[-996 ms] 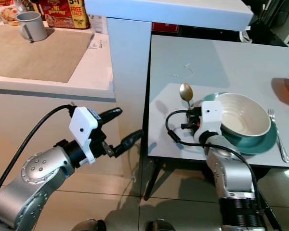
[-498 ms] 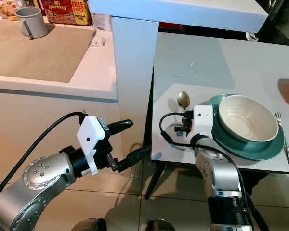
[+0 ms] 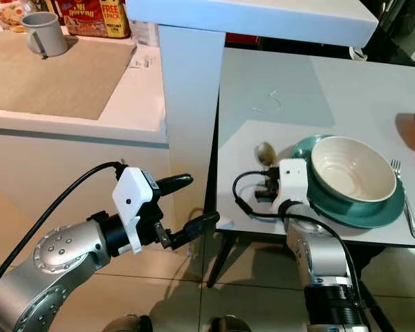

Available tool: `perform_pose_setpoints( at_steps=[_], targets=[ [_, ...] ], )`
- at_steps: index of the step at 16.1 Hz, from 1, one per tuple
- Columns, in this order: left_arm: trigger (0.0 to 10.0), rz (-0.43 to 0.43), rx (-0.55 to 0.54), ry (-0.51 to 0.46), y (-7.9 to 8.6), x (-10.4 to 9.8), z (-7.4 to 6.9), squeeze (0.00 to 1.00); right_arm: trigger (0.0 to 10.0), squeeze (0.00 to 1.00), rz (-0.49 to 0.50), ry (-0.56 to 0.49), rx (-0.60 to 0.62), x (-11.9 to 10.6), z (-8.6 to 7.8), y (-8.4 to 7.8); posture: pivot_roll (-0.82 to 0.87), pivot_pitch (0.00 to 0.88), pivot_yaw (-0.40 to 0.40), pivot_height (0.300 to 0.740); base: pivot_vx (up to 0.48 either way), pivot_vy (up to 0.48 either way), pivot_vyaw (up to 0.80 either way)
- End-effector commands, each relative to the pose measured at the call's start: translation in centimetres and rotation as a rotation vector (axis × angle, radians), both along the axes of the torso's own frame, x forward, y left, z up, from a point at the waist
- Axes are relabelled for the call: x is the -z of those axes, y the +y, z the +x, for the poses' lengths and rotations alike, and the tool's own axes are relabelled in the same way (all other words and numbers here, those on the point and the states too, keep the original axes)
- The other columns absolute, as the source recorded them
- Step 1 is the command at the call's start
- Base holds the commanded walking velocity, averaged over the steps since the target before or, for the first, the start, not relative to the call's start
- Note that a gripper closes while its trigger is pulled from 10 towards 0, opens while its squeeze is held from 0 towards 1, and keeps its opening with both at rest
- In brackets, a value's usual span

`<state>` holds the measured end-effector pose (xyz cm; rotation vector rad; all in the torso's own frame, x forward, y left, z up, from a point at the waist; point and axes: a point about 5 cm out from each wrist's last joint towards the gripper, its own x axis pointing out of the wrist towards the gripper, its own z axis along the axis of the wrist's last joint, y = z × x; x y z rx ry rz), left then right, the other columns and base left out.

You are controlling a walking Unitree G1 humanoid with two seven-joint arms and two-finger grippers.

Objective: Setting the table

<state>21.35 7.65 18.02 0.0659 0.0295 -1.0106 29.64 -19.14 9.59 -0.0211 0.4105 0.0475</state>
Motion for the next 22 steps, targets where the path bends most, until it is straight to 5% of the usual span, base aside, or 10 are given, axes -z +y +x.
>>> perform_pose_setpoints(
  at_steps=[1, 5, 6, 7, 8, 13, 14, 15, 20, 22],
  targets=[
    [10.0, 0.004, 0.013, 0.006, 0.0, 0.3, -0.1, 0.0, 10.0, 0.0, -0.017, 0.013, 0.009, 0.3, 0.0, -0.6, -0.01, 0.107, -0.054, 0.74, 0.0, 0.0, 0.0],
    [10.0, 0.008, 0.012, 0.006, 0.2, 0.4, -0.1, 0.0, 10.0, 0.0, -0.017, 0.019, 0.023, 0.4, -0.1, -1.0, -0.01, 0.108, -0.047, 0.74, 0.0, 0.0, 0.0],
    [10.0, 0.009, 0.015, 0.007, 0.2, 0.4, -0.2, 0.0, 10.0, 0.24, -0.003, 0.02, 0.027, 0.4, -0.2, -1.0, -0.01, 0.108, -0.046, 0.74, 0.0, 0.0, 0.0],
    [10.0, 0.009, 0.019, 0.007, 0.2, 0.4, -0.1, 0.0, 10.0, 0.75, 0.007, 0.021, 0.031, 0.4, -0.2, -1.1, -0.01, 0.108, -0.045, 0.74, 0.0, 0.0, 0.0],
    [10.0, 0.01, 0.02, 0.006, 0.2, 0.4, -0.1, 0.0, 10.0, 1.0, 0.005, 0.021, 0.033, 0.4, -0.2, -1.1, -0.01, 0.108, -0.045, 0.74, 0.0, 0.0, 0.0],
    [10.0, 0.011, 0.026, 0.003, 0.2, 0.3, 0.0, 0.0, 10.0, 1.0, 0.004, -0.008, 0.015, -0.4, -0.5, -0.6, -0.01, 0.106, -0.039, 0.74, 0.0, 0.0, 0.0],
    [10.0, 0.012, 0.028, 0.002, 0.2, 0.2, -0.1, 0.0, 10.0, 0.43, -0.003, -0.026, 0.021, -0.8, -0.7, -0.3, -0.01, 0.106, -0.039, 0.74, 0.0, 0.0, 0.0],
    [10.0, 0.012, 0.028, 0.003, 0.2, 0.2, -0.1, 0.0, 10.0, 0.0, -0.005, -0.037, 0.02, -1.1, -0.8, -0.1, -0.01, 0.106, -0.039, 0.74, 0.0, 0.0, 0.0],
    [10.0, 0.015, 0.024, -0.001, 0.2, 0.2, 0.0, 0.0, 10.0, 0.0, -0.028, -0.068, 0.032, -1.9, -1.3, 0.3, -0.01, 0.104, -0.038, 0.74, 0.0, 0.0, 0.0],
    [10.0, 0.037, -0.057, -0.021, 0.6, 0.2, 0.4, 0.0, 10.0, 0.0, -0.077, -0.229, 0.014, -4.1, -1.5, 0.2, -0.01, 0.102, -0.039, 0.74, 0.0, 0.0, 0.0]
  ],
)
